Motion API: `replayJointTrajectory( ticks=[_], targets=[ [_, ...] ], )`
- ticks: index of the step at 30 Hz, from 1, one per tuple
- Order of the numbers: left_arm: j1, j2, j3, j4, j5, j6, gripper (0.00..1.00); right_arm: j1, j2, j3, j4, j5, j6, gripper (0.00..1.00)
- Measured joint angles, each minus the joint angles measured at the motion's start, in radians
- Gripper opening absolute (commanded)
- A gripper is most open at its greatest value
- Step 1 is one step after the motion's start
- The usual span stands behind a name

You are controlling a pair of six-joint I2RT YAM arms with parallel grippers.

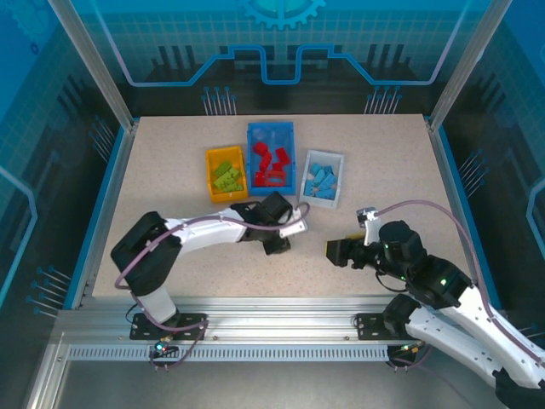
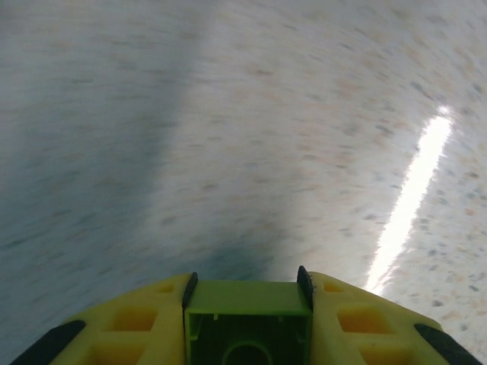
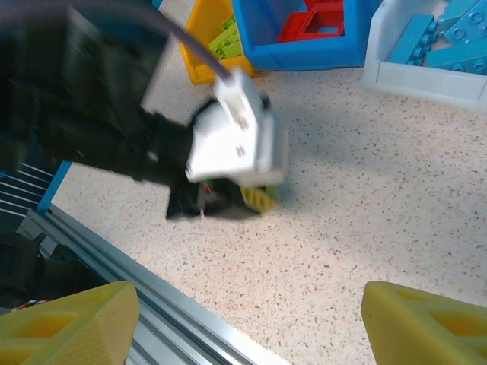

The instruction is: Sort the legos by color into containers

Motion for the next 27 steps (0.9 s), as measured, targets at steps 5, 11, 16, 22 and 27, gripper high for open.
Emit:
replayJointTrajectory(
  ticks=[5, 11, 16, 22, 27],
  targets=[
    [0.203, -0.107, 0.045, -0.005, -0.032, -0.127, 0.28, 0.000, 0.151, 0.002, 0.084, -0.039, -0.013, 0.77],
    [0.411, -0.087, 0.195, -0.042, -0.090, -0.306, 0.28, 0.076, 0.406, 0.071, 0.192, -0.039, -0.035, 0.75],
    [0.520, 0.084, 0.430, -0.108, -0.119, -0.443, 0.28, 0.112, 0.565, 0.185, 0.274, -0.032, -0.046, 0.75],
    [0.588, 0.314, 0.621, -0.166, -0.111, -0.578, 0.30, 0.119, 0.678, 0.251, 0.340, -0.023, -0.045, 0.75],
    [0.616, 0.407, 0.658, -0.188, -0.065, -0.669, 0.45, 0.119, 0.714, 0.258, 0.363, -0.021, -0.045, 0.75]
  ],
)
